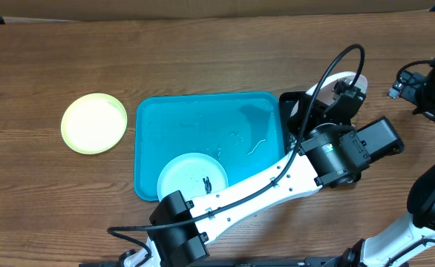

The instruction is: Clean dirty plates on tray and stack at the side

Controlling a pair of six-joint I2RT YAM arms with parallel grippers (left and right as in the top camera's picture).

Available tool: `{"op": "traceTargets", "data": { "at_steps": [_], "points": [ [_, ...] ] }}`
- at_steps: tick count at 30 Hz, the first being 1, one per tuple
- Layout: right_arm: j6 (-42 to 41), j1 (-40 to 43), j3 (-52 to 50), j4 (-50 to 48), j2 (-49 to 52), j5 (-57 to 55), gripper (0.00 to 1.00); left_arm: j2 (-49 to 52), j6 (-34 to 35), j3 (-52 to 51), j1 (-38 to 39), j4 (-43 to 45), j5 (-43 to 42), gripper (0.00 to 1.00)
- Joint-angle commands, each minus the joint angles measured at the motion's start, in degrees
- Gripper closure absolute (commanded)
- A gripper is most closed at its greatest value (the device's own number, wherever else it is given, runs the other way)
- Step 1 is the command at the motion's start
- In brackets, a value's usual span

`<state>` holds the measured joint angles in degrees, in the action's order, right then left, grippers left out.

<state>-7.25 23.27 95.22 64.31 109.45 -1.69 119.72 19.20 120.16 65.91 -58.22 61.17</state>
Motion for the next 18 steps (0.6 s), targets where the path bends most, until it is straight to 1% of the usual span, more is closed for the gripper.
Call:
{"op": "traceTargets", "data": {
  "at_steps": [1,3,6,12,15,18],
  "points": [
    [-0.2,0.1,0.4,-0.2,-0.9,0.0,0.00,0.2,-1.7,1.6,-0.2,0.9,2.4,0.96],
    [-0.2,0.1,0.4,-0.2,-0.9,0.0,0.00,0.2,-1.9,1.6,-0.2,0.8,2.2,0.96],
    [-0.2,0.1,0.4,-0.2,-0.9,0.0,0.00,0.2,-5.1,1.6,-0.2,1.6,2.9,0.96],
    [-0.2,0.1,0.4,-0.2,-0.9,0.0,0.00,0.2,-10.1,1.6,0.4,4.4,11.1,0.96],
    [-0.2,0.1,0.4,-0.2,-0.9,0.0,0.00,0.2,-11.8,1.6,0.9,5.0,12.9,0.96],
    [-0.2,0.1,0.4,-0.2,-0.9,0.0,0.00,0.2,-12.0,1.6,1.9,5.0,12.9,0.96]
  ]
}}
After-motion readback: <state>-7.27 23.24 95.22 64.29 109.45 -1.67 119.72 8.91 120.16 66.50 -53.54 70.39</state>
